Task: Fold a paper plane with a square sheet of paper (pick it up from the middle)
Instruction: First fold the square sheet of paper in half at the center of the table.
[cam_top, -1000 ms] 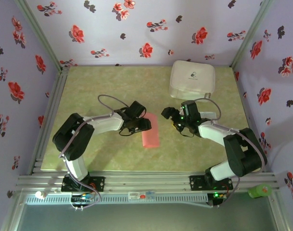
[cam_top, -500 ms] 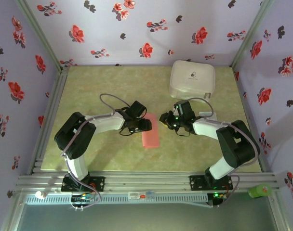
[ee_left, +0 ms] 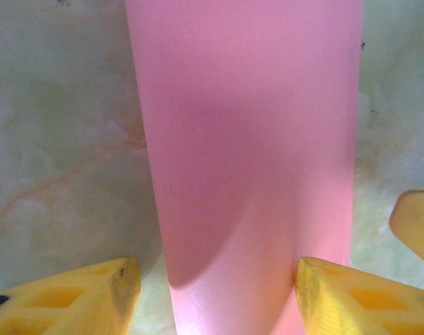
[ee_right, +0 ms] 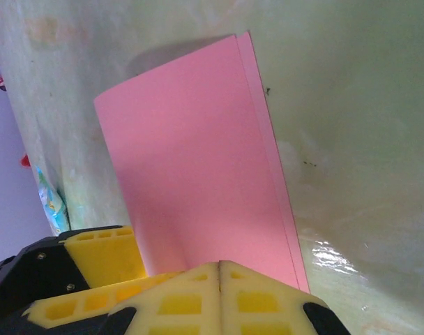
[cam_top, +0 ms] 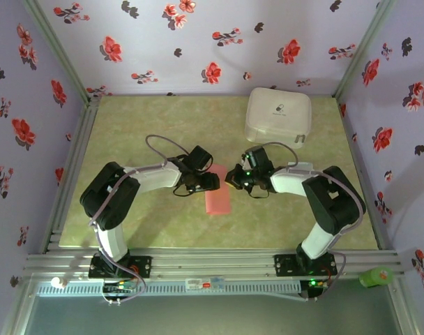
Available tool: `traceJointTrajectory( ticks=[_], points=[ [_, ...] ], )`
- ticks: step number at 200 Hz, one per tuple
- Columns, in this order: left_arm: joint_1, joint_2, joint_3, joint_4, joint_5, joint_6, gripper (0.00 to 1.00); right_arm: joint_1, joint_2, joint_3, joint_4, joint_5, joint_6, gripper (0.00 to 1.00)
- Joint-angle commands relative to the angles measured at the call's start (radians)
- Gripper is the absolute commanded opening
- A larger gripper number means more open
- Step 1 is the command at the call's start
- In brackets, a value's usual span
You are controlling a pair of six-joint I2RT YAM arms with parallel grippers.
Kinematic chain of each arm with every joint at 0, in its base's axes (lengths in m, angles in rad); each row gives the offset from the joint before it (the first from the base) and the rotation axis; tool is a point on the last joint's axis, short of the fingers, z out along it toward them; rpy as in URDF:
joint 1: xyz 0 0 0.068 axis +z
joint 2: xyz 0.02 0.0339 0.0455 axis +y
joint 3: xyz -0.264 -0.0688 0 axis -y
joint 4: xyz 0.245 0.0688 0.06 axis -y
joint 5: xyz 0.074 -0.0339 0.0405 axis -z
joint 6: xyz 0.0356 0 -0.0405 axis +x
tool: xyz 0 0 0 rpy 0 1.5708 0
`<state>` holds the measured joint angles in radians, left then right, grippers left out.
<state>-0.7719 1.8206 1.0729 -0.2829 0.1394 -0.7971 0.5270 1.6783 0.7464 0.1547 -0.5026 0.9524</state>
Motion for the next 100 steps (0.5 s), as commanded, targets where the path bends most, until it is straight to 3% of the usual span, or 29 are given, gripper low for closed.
traceJointTrajectory(
  ticks=[1,100],
  points=[
    [0.008,0.05,0.005,-0.015,0.006,0.014,0.62,0.014,0.035,0.007,0.024,-0.028,0.003,0.01],
    [0.026,-0.049,-0.022,0.047,0.081,-0.063,0.63,0.014,0.047,-0.022,-0.111,0.041,-0.077,0.01]
  ],
)
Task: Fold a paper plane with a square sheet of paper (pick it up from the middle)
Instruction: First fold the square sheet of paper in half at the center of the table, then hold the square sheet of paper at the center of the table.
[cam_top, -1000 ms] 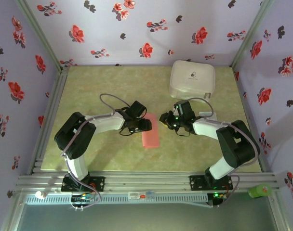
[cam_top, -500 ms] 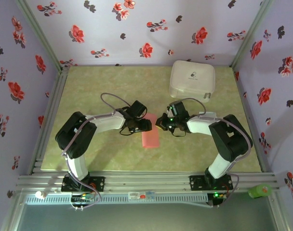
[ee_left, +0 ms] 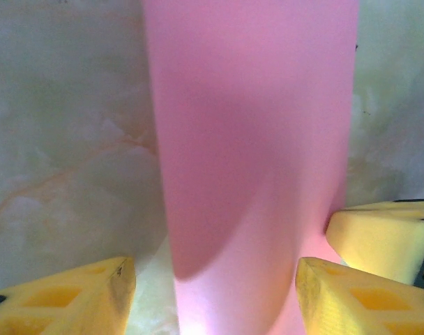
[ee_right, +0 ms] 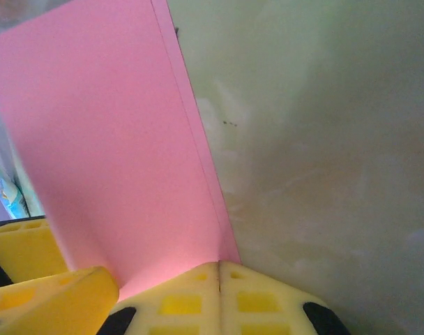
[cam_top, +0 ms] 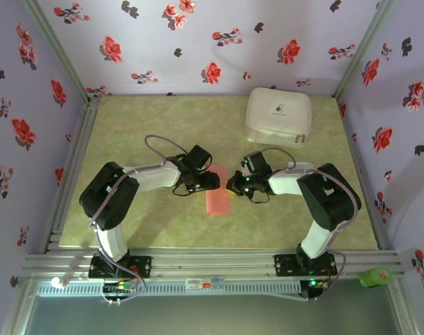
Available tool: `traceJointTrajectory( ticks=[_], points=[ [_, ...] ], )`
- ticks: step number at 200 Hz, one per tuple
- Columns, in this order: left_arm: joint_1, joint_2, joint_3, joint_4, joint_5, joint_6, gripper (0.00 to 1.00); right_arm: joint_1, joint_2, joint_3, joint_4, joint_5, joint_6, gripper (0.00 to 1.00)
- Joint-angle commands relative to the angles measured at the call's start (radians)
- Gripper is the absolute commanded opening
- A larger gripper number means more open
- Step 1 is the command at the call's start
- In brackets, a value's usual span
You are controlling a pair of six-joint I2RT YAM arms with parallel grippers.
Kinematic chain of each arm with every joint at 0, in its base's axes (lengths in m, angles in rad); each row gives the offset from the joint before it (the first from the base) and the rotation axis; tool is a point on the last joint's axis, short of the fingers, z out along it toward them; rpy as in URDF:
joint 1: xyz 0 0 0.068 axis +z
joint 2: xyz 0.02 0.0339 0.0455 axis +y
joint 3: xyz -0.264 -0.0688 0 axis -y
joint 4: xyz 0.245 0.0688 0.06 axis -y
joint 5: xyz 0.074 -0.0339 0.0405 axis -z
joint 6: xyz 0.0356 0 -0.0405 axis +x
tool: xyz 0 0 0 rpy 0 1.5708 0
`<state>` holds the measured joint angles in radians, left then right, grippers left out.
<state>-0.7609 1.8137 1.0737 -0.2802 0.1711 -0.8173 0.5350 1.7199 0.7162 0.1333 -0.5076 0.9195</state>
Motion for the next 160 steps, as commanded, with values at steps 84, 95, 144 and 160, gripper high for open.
traceJointTrajectory(
  ticks=[84,95,144,160],
  points=[
    [0.046,-0.091,-0.157,0.2,0.094,-0.15,0.57,0.006,0.012,0.025,-0.112,0.049,-0.041,0.01],
    [0.046,-0.087,-0.163,0.202,0.094,-0.149,0.54,0.006,0.013,0.025,-0.107,0.048,-0.038,0.02],
    [0.046,-0.072,-0.174,0.204,0.094,-0.15,0.47,0.006,0.013,0.025,-0.1,0.046,-0.028,0.02],
    [0.046,-0.076,-0.181,0.21,0.095,-0.155,0.45,0.006,0.01,0.025,-0.099,0.046,-0.025,0.02]
  ],
)
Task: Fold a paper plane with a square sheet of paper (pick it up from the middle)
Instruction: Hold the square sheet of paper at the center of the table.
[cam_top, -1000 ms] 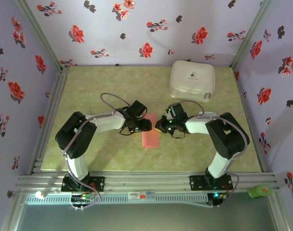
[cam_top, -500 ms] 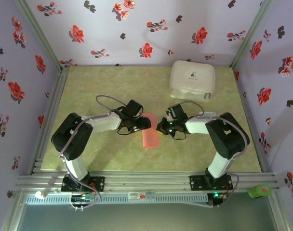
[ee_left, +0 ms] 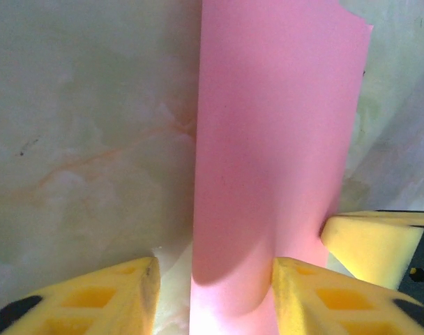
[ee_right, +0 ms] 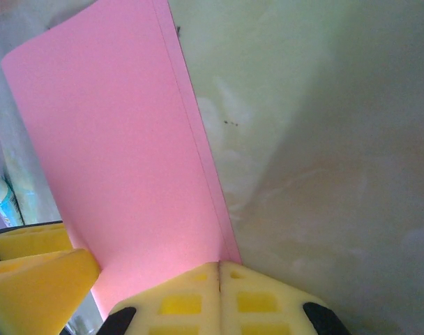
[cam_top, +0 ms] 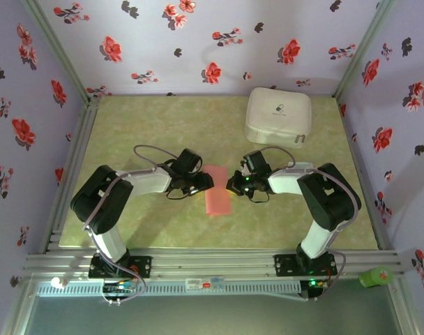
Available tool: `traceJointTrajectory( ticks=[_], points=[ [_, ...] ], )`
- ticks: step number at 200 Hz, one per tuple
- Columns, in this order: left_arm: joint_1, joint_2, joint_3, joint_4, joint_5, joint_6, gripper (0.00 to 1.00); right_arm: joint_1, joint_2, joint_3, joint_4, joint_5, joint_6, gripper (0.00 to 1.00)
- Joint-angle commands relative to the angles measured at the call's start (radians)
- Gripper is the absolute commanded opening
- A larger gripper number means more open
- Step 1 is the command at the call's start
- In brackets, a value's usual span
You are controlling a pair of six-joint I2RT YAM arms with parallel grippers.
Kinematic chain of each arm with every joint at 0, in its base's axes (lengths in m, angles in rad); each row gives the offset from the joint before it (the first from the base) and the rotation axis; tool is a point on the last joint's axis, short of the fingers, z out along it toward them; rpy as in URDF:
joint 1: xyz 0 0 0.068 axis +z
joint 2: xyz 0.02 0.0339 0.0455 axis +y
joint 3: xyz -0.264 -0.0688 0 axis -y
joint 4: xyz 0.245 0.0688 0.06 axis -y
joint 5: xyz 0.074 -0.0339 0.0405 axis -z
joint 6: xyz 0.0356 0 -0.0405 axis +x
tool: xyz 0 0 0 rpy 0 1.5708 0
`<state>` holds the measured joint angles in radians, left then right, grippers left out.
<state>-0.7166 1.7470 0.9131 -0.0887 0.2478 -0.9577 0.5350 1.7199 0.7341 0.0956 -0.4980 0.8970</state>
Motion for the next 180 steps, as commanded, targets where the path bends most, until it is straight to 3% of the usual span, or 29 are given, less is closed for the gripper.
traceJointTrajectory(
  ticks=[1,44,71,180],
  points=[
    [0.002,-0.01,-0.021,0.019,0.018,-0.016,0.45,0.006,0.009,0.008,-0.061,0.036,-0.003,0.02],
    [0.001,-0.069,-0.069,0.093,0.054,-0.063,0.46,0.006,0.004,0.003,-0.063,0.036,-0.003,0.02],
    [0.003,-0.102,-0.156,0.238,0.066,-0.124,0.47,0.006,0.002,-0.003,-0.061,0.04,0.0,0.02],
    [0.003,-0.045,-0.114,0.194,0.087,-0.08,0.39,0.006,0.009,-0.005,-0.056,0.036,-0.001,0.03]
  ],
)
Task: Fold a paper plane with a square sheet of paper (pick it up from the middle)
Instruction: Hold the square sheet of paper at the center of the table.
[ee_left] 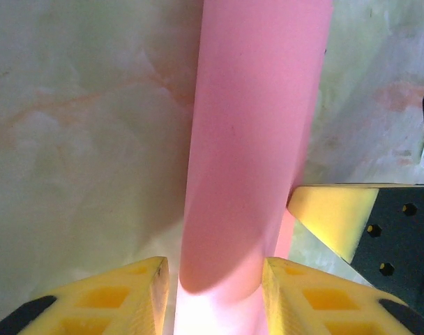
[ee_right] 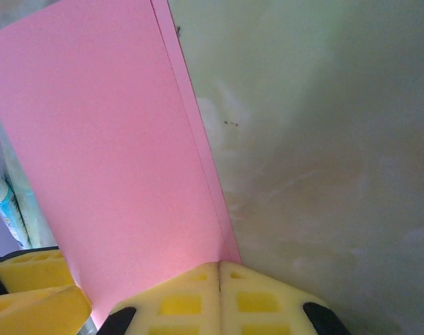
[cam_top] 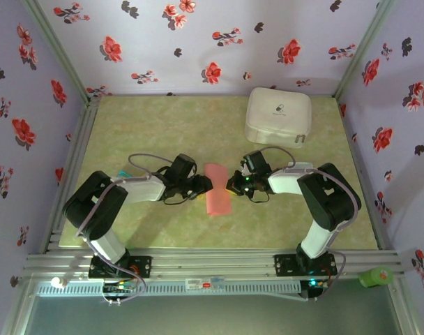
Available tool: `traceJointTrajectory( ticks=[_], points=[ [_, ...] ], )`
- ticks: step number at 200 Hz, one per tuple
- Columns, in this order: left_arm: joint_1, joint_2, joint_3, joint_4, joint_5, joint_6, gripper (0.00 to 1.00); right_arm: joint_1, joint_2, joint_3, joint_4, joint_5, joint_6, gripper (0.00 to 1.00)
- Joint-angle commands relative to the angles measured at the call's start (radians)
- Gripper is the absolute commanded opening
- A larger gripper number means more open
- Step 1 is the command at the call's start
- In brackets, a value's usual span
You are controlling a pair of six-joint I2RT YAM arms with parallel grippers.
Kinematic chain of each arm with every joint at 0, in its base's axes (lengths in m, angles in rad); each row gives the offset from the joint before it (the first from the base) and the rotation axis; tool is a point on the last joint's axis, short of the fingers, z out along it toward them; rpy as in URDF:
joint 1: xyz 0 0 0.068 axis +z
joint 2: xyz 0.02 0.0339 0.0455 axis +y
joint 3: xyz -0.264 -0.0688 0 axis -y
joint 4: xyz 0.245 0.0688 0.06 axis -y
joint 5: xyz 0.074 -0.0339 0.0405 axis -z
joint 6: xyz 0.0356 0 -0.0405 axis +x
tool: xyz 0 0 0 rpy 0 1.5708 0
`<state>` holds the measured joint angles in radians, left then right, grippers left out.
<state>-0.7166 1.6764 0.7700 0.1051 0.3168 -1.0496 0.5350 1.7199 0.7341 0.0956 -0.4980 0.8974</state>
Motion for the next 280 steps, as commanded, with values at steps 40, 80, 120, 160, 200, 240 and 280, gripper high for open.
traceJointTrajectory(
  ticks=[40,80,120,160,200,240,280],
  points=[
    [0.003,0.046,0.052,-0.044,0.018,0.034,0.37,0.006,0.003,-0.005,-0.064,0.043,-0.003,0.04],
    [0.003,0.063,0.062,-0.077,0.009,0.052,0.35,0.004,-0.033,0.0,-0.006,-0.003,-0.006,0.11],
    [0.003,0.07,0.074,-0.143,-0.023,0.067,0.35,-0.073,-0.157,0.0,-0.03,0.034,-0.006,0.17],
    [0.003,0.077,0.089,-0.173,-0.033,0.076,0.35,-0.145,-0.275,0.016,-0.296,0.243,-0.102,0.15],
    [0.002,0.092,0.12,-0.23,-0.049,0.089,0.36,-0.164,-0.305,-0.03,-0.241,0.229,-0.069,0.16],
    [0.002,0.114,0.136,-0.248,-0.055,0.091,0.37,-0.163,-0.257,-0.031,-0.2,0.183,-0.048,0.16],
    [-0.003,0.143,0.165,-0.294,-0.064,0.102,0.39,-0.163,-0.253,-0.033,-0.198,0.179,-0.052,0.17]
  ],
)
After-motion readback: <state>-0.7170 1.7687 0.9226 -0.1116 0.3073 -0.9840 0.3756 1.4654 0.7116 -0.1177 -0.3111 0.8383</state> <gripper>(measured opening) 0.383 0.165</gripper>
